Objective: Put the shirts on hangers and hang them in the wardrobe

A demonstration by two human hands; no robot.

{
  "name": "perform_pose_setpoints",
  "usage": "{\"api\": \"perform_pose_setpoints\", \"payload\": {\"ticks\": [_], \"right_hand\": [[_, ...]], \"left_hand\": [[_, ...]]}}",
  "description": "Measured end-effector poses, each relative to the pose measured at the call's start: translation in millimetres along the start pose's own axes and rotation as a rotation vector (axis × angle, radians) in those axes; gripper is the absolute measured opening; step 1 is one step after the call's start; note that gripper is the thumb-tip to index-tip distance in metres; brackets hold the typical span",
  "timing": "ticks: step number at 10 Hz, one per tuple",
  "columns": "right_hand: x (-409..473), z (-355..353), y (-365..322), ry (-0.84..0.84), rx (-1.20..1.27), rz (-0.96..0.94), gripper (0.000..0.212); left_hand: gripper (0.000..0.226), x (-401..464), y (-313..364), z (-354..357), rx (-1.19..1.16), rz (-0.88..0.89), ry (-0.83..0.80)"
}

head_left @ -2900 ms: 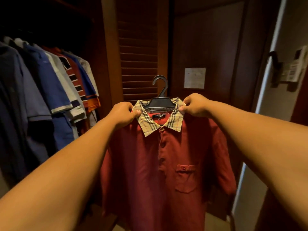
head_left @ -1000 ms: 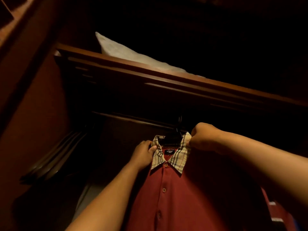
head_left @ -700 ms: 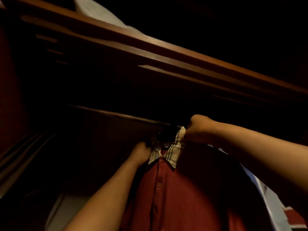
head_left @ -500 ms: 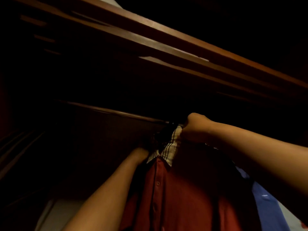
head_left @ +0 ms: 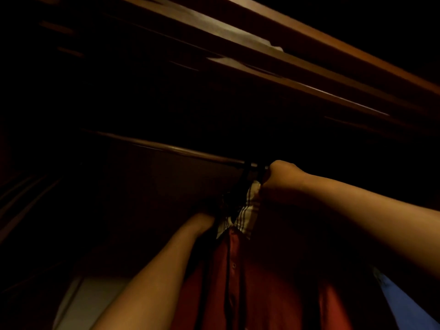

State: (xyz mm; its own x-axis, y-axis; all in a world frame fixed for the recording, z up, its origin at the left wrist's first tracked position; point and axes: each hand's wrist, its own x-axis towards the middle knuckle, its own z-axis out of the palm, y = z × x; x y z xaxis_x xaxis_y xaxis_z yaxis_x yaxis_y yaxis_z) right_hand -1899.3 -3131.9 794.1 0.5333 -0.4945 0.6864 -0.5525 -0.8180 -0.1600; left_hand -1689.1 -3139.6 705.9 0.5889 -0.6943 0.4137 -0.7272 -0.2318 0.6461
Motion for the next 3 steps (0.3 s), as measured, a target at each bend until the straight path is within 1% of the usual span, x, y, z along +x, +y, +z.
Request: {"api": "perform_pose_setpoints", "payload": {"ticks": [1,3], "right_hand": [[-4,-5,3,0.021,0.006,-0.009,0.013],[-9,-24,11,-0.003,0.033,-0.044,0.002]], "left_hand": [[0.040,-6,5,-3,-0.037,0.012,0.016],[0.041,-21,22,-18,-0.056,0.050,0.077]]}}
